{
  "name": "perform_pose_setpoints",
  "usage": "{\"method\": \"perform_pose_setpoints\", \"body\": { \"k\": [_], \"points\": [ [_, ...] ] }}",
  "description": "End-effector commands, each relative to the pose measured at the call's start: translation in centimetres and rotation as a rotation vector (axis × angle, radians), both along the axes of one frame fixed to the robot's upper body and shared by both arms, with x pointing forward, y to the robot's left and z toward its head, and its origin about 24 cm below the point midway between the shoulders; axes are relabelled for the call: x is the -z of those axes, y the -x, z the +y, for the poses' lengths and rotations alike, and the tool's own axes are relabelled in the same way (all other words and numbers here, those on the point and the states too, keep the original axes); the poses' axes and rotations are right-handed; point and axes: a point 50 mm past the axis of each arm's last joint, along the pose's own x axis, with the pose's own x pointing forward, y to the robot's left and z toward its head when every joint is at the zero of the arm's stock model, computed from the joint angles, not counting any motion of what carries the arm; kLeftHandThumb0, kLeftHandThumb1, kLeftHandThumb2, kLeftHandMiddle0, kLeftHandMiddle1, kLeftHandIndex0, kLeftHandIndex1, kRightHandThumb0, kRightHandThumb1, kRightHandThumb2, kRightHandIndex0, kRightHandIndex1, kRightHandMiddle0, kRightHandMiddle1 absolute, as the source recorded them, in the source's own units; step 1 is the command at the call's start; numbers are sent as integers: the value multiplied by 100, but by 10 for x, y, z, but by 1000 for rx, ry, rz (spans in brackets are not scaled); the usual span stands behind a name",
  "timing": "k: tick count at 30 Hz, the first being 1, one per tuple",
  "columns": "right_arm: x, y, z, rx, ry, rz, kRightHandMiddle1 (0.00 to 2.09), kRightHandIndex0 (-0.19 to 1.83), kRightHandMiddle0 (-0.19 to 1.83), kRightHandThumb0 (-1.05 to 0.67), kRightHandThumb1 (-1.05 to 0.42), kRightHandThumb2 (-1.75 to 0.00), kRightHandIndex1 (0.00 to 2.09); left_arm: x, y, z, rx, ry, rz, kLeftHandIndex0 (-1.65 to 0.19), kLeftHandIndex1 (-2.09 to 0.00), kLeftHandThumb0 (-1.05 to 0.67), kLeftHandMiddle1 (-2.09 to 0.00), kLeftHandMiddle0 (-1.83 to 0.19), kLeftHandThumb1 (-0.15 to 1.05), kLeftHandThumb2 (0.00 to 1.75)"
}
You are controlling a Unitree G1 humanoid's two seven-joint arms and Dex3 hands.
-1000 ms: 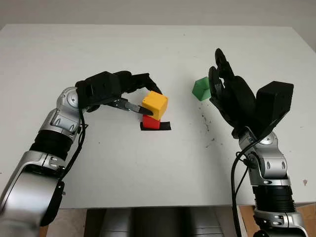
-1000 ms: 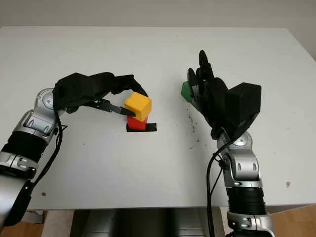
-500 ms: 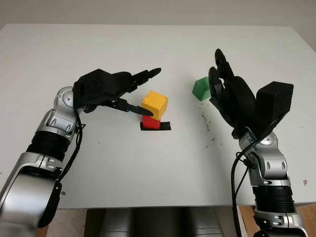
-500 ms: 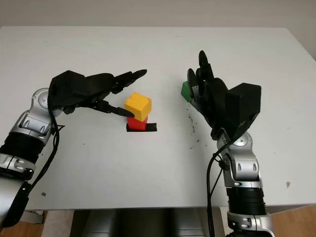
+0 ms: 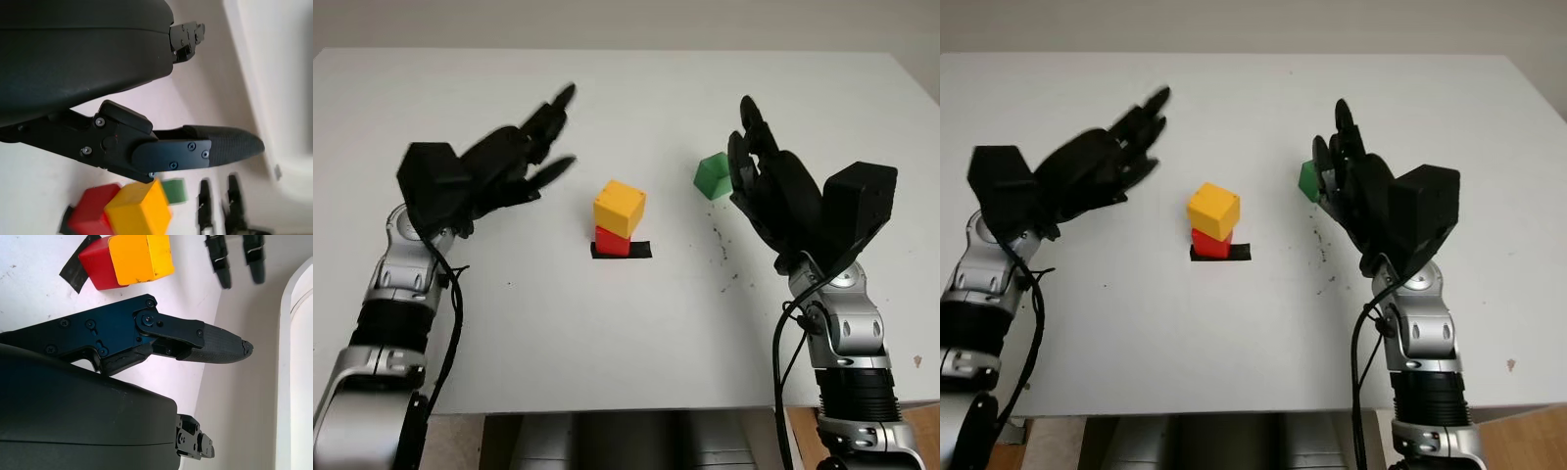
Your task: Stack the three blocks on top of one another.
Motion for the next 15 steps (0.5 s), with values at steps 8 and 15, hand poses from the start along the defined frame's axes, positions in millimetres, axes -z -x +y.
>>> {"method": "perform_pose_setpoints", "body": {
  "k": [8, 15],
  "points": [
    [-35, -15, -20, -34, 116, -68, 0, -19, -19, -76, -105, -63, 0, 19, 21, 28, -137, 72, 49, 19, 0, -81, 0, 19, 105, 62],
    [-74, -35, -40, -31, 372, -137, 10, -3, -2, -75, -105, -22, 8, 45, 31, 42, -216, 137, 100, 19, 0, -76, 0, 19, 105, 60]
  ]
}}
